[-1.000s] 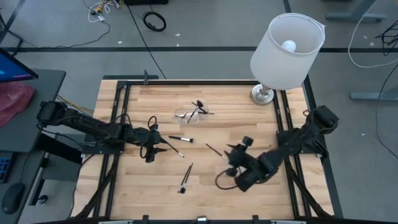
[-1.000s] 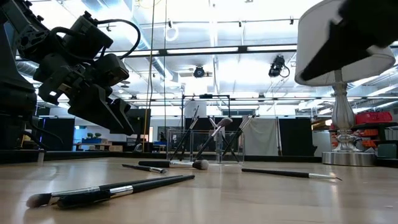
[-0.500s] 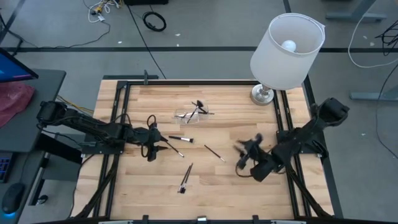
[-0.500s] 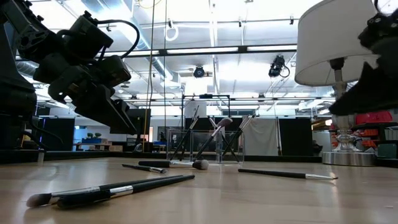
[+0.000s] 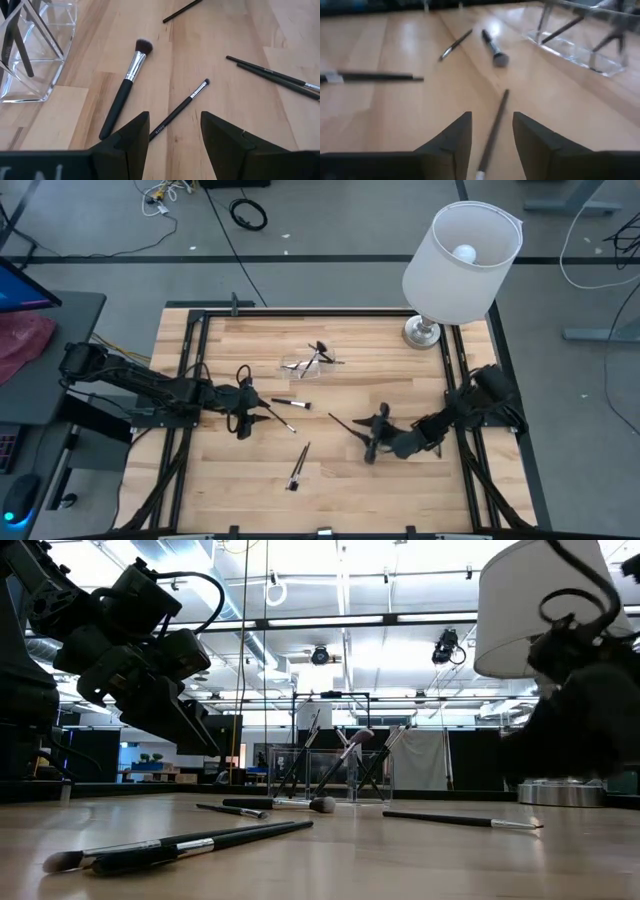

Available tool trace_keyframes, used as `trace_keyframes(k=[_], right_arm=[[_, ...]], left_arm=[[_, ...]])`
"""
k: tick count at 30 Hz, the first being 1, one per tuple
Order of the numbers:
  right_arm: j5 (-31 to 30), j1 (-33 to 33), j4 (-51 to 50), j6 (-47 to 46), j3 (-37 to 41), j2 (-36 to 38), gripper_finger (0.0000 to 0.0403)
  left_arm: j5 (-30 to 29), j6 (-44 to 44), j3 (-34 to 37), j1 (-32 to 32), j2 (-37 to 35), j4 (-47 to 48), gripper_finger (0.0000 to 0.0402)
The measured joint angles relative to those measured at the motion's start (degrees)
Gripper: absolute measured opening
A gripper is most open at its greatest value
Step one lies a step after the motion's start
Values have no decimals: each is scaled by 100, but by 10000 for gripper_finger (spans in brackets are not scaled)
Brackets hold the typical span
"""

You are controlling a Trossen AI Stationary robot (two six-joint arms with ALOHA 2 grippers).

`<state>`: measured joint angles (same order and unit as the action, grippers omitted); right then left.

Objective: Put items in baskets/containers
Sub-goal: Put the black liner brush into the transparent organizer

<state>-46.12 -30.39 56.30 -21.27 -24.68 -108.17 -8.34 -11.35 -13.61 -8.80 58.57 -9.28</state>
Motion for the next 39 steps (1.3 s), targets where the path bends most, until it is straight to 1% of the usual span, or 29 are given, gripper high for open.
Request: trace_keyframes(k=[2,4,7,10,15,19,26,29,36,39], right_arm=[[-42,-2,-282,274,-296,-186,149],[-133,-20,-632,461,-496,-152,149],[-417,-20,-971,390,-591,-133,149],[-380,-17,-1336,137,-563,-137,149],[-377,-17,-1331,-180,-514,-137,149],[-273,-22,-1181,-221,-517,-137,149],[-246,-20,-453,235,-521,-137,149],[-303,-7,-539,169,-523,-135,149],[-388,-61,-1091,-590,-521,-137,149],[-385,-87,-1109,-691,-521,-136,149]], left_arm=[[-1,-1,0,0,0,0,181],[0,0,0,0,0,11,181],[0,2,0,0,0,13,181],[-2,4,0,0,0,13,181],[-2,7,0,0,0,15,181],[-122,17,0,0,0,15,181],[-214,-2,0,0,0,13,181],[-216,-90,0,-2,0,11,181],[-216,-304,0,-5,0,9,181],[-216,-304,0,-7,0,9,181]])
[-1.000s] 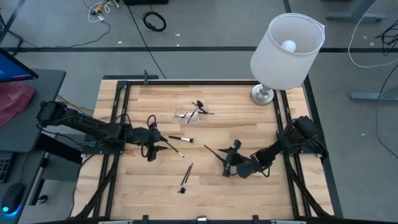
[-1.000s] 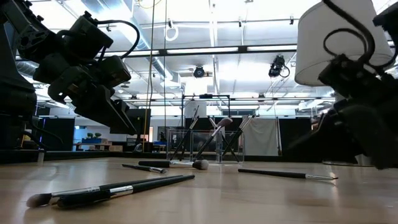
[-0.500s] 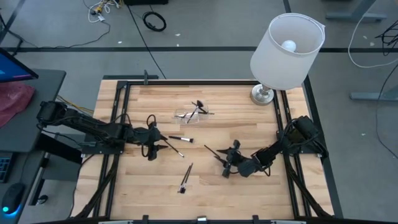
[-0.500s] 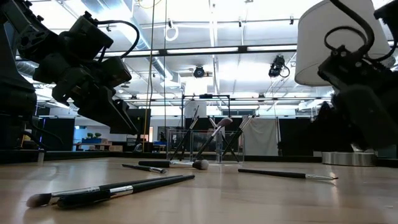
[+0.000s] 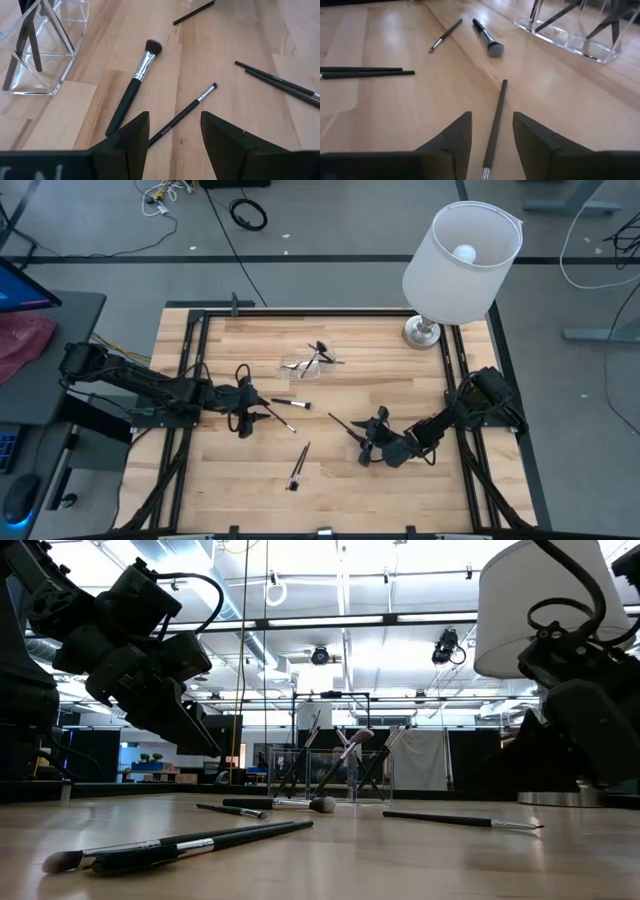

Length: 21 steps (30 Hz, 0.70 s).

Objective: Put items in baskets/containers
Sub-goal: Put the black liner brush into the transparent organizer

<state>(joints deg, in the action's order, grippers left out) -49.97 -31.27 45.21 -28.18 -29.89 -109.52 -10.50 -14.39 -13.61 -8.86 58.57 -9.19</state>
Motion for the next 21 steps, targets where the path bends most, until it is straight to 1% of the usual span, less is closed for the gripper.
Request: trace_keyframes(k=[6,9,11,16,18,21], right_arm=[[-10,7,9,-398,0,-209,149],[-41,13,99,-620,0,-544,149],[-214,10,310,-696,-50,-788,149],[-458,44,465,-591,-315,-1320,148],[-428,62,469,-470,-343,-1351,143],[-257,138,476,-381,-352,-1352,116]], left_arm=[[0,2,0,0,0,-7,181],[0,4,-2,0,0,-7,181],[0,7,-2,0,0,-7,181],[0,9,-2,0,0,-7,181],[0,12,-2,0,0,-4,181],[0,14,-2,0,0,-52,181]])
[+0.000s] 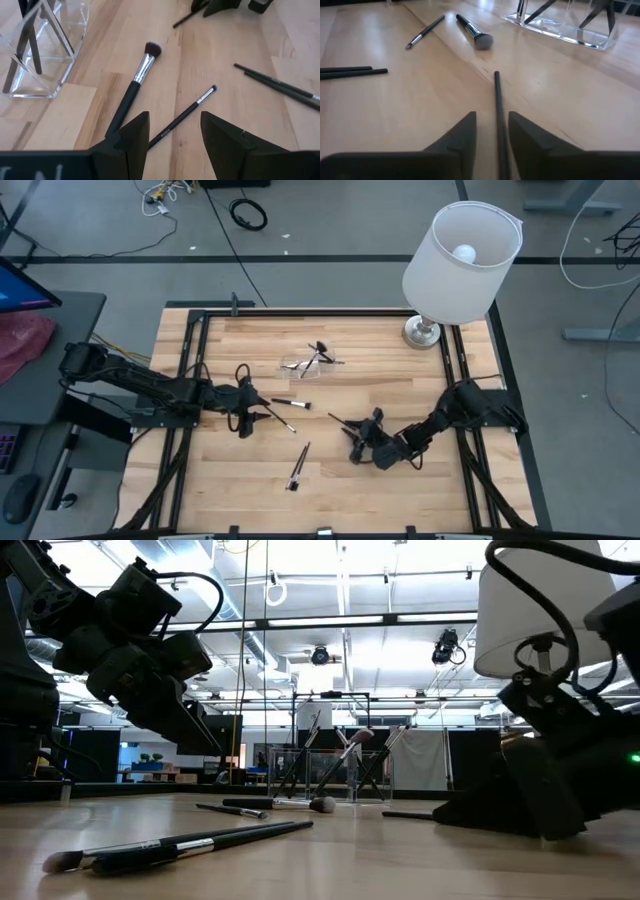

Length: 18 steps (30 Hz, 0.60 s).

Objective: Put items in baskets/containers
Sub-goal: Put the black liner brush into the transparent organizer

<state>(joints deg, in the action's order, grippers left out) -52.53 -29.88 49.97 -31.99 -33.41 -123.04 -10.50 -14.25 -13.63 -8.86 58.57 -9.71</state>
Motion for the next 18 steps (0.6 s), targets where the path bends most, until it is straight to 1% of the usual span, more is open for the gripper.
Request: trace_keyframes(k=[2,4,5,7,9,11,13,14,16,18], right_arm=[[104,73,32,63,1,0,89],[218,152,77,118,4,0,58],[235,189,92,145,11,0,41],[257,255,157,206,22,0,18],[354,325,263,352,25,0,15],[521,404,520,614,39,-25,20],[776,503,871,1015,48,-56,19],[1004,580,1071,1240,48,-69,16],[1455,759,1440,1585,43,-80,10],[1912,988,1529,1730,-31,-83,10]], left_arm=[[6,-1,0,0,0,-100,181],[109,27,0,0,0,-424,181],[205,141,0,0,0,-698,181],[629,517,-4,2,0,-1299,181],[1134,1022,-7,-3,-1,-1836,181],[1447,1410,-9,-4,20,-2152,181],[1523,1524,-11,0,160,-2327,181],[1523,1468,-15,0,269,-2388,181],[1526,1351,-147,0,662,-2406,181],[1526,1370,-340,-13,1137,-2376,181]])
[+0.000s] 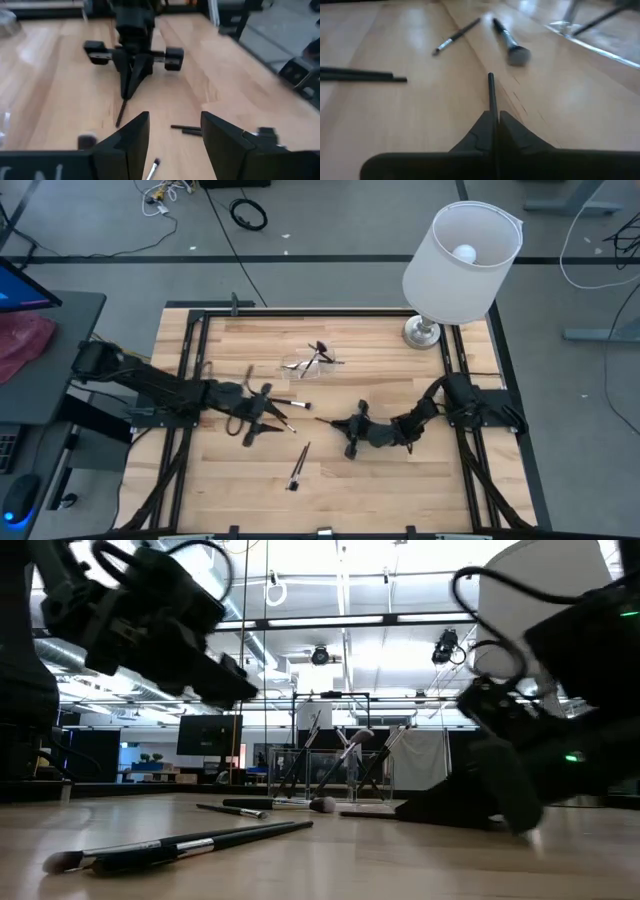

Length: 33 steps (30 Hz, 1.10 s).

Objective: Put items in baskets/containers
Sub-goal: Put the black liner brush into the transparent organizer

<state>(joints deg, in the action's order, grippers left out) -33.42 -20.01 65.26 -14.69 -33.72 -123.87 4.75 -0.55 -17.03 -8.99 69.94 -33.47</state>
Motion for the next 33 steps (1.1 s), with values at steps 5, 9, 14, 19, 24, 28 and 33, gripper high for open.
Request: trace_keyframes(k=[5,9,14,19,24,28,33], right_arm=[[1279,536,-149,192,-501,-21,10],[1789,664,-800,475,-1142,-20,10],[1739,664,-1865,730,-1871,-14,10],[1690,660,-2322,980,-2321,-7,10],[1660,639,-2488,981,-2419,-4,15],[1626,579,-2712,952,-2443,113,13],[1438,531,-2757,1189,-2432,339,13]], left_arm=[[-14,441,-847,-55,1277,-5,181],[-205,618,-1523,-50,1964,504,181],[-379,460,-1984,-44,2282,1423,181],[-398,-22,-2016,-44,2270,1678,181],[-505,-320,-2029,-53,2253,1963,181],[-740,-343,-2011,-53,2273,2304,181],[-1082,-495,-2004,-54,2269,2660,181]])
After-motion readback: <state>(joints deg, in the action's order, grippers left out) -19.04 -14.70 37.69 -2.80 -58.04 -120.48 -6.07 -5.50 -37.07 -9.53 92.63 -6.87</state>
